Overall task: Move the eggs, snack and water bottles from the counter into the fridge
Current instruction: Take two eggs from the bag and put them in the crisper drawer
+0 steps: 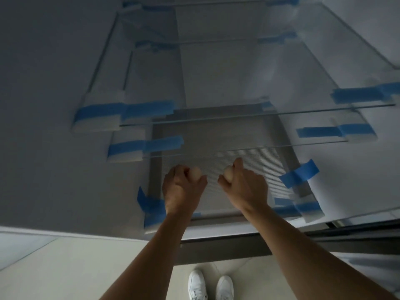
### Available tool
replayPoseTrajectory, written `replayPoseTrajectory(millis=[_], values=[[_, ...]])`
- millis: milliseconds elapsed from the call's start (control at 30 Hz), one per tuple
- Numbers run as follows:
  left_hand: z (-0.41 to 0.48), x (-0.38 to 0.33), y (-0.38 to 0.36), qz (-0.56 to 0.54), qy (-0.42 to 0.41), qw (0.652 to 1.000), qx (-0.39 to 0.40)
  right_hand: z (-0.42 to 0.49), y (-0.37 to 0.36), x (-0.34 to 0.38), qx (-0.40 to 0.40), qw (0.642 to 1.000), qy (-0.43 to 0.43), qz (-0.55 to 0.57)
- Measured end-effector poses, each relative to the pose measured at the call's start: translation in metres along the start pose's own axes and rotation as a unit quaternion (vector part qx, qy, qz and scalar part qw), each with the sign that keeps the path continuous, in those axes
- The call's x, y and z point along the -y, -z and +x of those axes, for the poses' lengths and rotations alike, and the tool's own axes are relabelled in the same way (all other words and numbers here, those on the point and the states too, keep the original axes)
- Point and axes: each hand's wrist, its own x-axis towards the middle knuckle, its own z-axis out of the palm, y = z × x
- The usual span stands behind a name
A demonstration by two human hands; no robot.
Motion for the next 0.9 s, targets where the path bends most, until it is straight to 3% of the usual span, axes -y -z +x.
replayPoseTrajectory(millis=[433, 900], values=[[-0.0013, 0.0075, -0.0051, 0.008, -0.030, 0.999, -0.011, -0.0036, -0.0002, 0.0005, -0.020, 1.000, 0.007, -0.017], [-0.0059, 0.0096, -0.0007, 0.028, -0.064, 0.998, -0.011, -0.0060, 0.0062, -0.0034, 0.011, 1.000, 0.013, -0.007]])
